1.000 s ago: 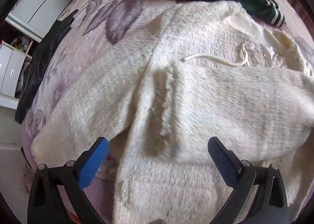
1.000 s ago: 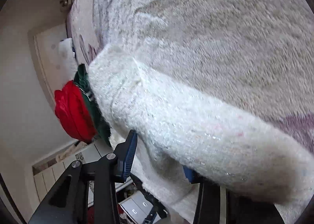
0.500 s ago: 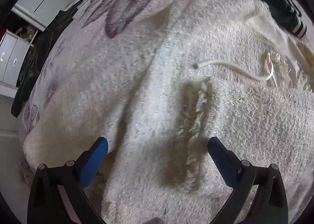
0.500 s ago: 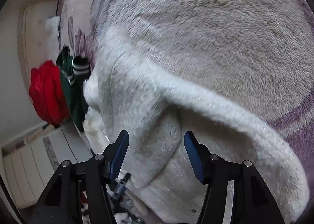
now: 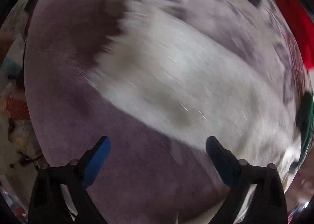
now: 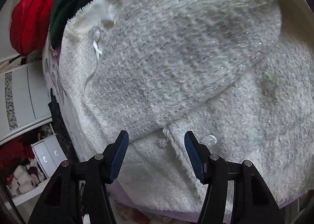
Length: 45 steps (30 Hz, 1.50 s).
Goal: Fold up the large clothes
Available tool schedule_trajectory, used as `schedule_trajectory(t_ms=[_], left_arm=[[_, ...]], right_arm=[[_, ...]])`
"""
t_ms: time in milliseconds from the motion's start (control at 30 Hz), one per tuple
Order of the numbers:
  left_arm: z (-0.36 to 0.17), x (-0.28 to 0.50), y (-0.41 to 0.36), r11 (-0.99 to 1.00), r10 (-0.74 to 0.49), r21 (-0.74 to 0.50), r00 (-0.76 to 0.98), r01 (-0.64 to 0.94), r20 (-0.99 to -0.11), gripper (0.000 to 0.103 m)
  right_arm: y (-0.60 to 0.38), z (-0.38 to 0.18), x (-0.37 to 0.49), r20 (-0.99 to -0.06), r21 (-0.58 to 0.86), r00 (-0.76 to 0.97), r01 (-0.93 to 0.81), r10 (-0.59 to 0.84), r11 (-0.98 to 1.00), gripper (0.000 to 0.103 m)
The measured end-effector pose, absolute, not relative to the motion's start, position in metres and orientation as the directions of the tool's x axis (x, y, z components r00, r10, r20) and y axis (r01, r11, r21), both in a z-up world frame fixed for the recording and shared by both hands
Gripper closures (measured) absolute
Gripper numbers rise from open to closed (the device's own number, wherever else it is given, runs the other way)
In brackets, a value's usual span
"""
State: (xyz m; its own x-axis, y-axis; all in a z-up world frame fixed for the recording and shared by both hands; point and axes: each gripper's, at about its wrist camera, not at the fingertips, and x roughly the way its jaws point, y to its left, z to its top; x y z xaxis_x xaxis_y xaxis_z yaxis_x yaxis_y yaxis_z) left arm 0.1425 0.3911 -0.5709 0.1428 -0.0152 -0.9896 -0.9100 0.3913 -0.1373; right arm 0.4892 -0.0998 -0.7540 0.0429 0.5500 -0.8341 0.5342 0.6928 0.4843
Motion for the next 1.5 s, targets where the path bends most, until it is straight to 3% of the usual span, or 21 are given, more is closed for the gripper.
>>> schedule_trajectory(t_ms=[67,133,233,267,367,400,467,567,667,800,1067,1333,1500], left_arm=[[-0.579,0.136,0.413,0.352,-0.004,-0.183,0.193,-0.918,-0.981,0.024],[-0.582,0.137,0.424,0.339,0.024,-0.214,0.236,-0.916,-0.972,0.025],[-0.586,0.144,0.438,0.331,0.079,-0.22,0.26,-0.918,-0.962,0.042],[-0.586,0.146,0.439,0.327,0.095,-0.225,0.269,-0.918,-0.958,0.057],[-0.575,0.156,0.44,0.356,0.141,-0.239,0.305,-0.903,-0.942,0.078],[-0.567,0.161,0.436,0.39,0.177,-0.218,0.305,-0.895,-0.936,0.079],[-0.545,0.174,0.421,0.469,0.257,-0.16,0.308,-0.869,-0.916,0.081],[-0.509,0.192,0.398,0.586,0.365,-0.052,0.321,-0.808,-0.874,0.083],[-0.474,0.21,0.371,0.683,0.415,0.016,0.37,-0.73,-0.831,0.083],[-0.438,0.24,0.324,0.78,0.423,0.071,0.439,-0.622,-0.793,0.084],[-0.389,0.293,0.147,0.918,0.338,0.132,0.559,-0.375,-0.757,0.084],[-0.419,0.345,-0.084,0.991,-0.02,-0.083,0.482,-0.11,-0.876,0.084],[-0.465,0.379,-0.178,0.987,-0.141,-0.158,0.356,-0.019,-0.924,0.083]], right_arm=[[-0.082,-0.755,0.49,-0.885,0.412,0.025,0.506,0.465,0.758,0.042],[-0.065,-0.756,0.491,-0.911,0.37,0.025,0.486,0.411,0.792,0.042],[-0.044,-0.763,0.489,-0.928,0.327,0.002,0.488,0.374,0.809,0.042],[-0.038,-0.765,0.489,-0.931,0.316,-0.006,0.49,0.365,0.813,0.041],[-0.021,-0.763,0.488,-0.95,0.265,-0.02,0.471,0.311,0.841,0.036],[-0.015,-0.76,0.49,-0.967,0.213,-0.03,0.448,0.252,0.868,0.022],[0.001,-0.755,0.498,-0.996,-0.042,-0.089,0.354,-0.011,0.934,0.009],[0.029,-0.75,0.511,-0.962,-0.272,-0.068,0.201,-0.263,0.941,0.009],[0.053,-0.745,0.521,-0.934,-0.355,0.006,0.099,-0.357,0.93,0.009],[0.063,-0.743,0.526,-0.94,-0.334,0.057,0.052,-0.337,0.941,0.009],[-0.027,-0.739,0.512,-0.997,-0.072,0.015,0.174,-0.076,0.982,0.009],[-0.221,-0.725,0.468,-0.998,-0.02,-0.065,0.334,0.002,0.942,0.009],[-0.339,-0.727,0.448,-0.996,0.007,-0.077,0.465,0.049,0.885,0.009]])
